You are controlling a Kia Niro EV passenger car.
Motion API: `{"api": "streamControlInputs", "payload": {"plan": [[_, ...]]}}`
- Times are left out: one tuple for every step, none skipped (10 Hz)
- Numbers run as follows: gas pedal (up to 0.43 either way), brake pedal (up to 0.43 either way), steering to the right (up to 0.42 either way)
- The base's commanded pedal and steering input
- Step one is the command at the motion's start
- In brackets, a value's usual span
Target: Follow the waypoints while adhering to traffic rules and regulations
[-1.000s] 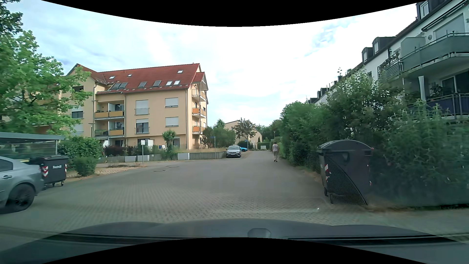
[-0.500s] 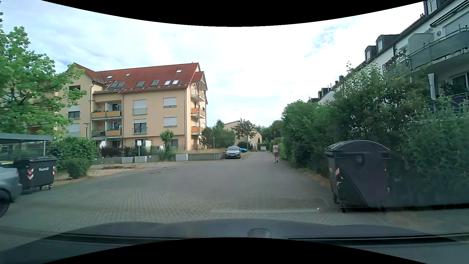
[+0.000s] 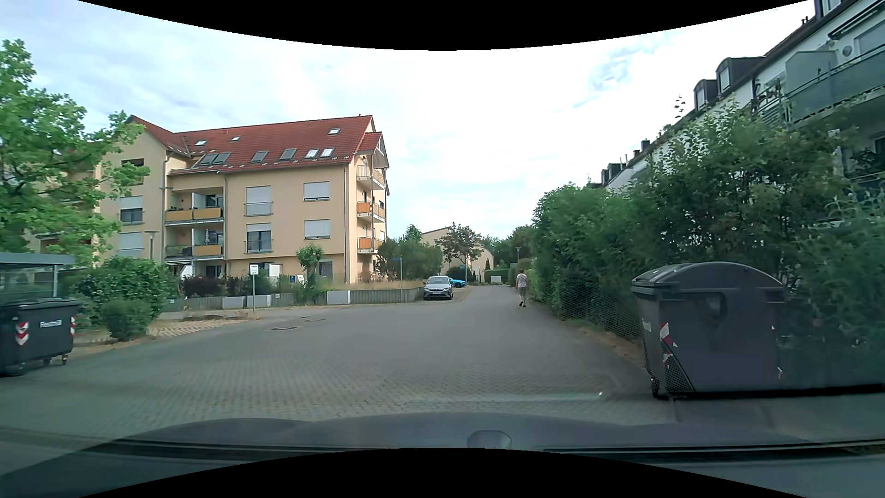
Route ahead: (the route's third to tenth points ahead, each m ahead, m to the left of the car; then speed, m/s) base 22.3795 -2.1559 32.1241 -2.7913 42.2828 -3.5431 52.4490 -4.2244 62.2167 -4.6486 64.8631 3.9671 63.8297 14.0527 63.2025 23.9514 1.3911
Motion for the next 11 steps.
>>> {"api": "streamControlInputs", "payload": {"plan": [[0.0, 0.0, 0.023], [0.0, 0.0, 0.028], [0.0, 0.0, 0.027], [0.0, 0.0, 0.026], [0.0, 0.0, 0.026], [0.0, 0.0, 0.026], [0.0, 0.0, 0.031], [0.0, 0.0, 0.036], [0.0, 0.0, 0.036], [0.0, 0.0, 0.034], [0.0, 0.0, 0.03]]}}
